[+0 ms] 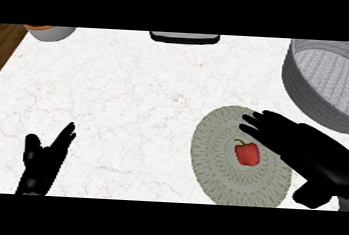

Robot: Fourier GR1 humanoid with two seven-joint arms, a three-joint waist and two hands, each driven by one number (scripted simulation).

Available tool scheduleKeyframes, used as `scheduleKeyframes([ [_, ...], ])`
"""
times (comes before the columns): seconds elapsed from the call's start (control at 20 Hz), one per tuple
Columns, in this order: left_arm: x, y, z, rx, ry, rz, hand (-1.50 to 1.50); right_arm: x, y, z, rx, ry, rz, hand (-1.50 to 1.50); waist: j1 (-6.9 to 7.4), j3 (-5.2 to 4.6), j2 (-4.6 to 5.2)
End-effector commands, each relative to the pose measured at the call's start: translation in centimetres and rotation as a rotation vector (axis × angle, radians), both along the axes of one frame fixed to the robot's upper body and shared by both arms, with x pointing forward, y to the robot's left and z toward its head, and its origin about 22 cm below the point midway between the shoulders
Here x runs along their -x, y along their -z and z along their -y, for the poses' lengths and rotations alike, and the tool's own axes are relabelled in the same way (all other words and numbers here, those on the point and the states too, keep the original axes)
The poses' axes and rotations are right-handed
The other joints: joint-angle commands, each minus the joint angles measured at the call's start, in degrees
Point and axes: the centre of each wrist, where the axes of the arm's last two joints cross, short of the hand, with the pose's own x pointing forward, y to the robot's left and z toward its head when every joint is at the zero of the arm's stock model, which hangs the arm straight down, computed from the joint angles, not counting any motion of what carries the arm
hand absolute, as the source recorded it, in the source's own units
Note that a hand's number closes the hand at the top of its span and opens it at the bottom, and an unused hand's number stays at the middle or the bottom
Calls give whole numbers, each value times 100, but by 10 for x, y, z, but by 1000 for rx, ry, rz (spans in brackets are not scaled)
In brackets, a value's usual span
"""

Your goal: Pick the bell pepper from the placemat and place it in the basket

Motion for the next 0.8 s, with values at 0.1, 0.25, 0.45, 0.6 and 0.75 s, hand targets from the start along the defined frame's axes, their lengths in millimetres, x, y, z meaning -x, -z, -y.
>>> scheduleKeyframes([
  [0.1,-1,11,18,11,-6,-62,0,-2,36,-6,3,-4,-4,-150,-20,-48,28],
  [0.25,2,9,-1,20,-6,-77,0,-6,52,-10,5,11,14,-150,-5,-49,29],
  [0.45,21,24,7,10,-7,-71,0,-9,55,-7,-28,3,23,-150,-8,-50,26],
  [0.6,3,17,4,15,-6,-63,0,-4,65,12,-13,-8,5,-150,-29,-49,26],
  [0.75,14,14,2,12,-9,-79,0,-21,59,-6,-48,-7,19,-150,-1,-49,25],
])
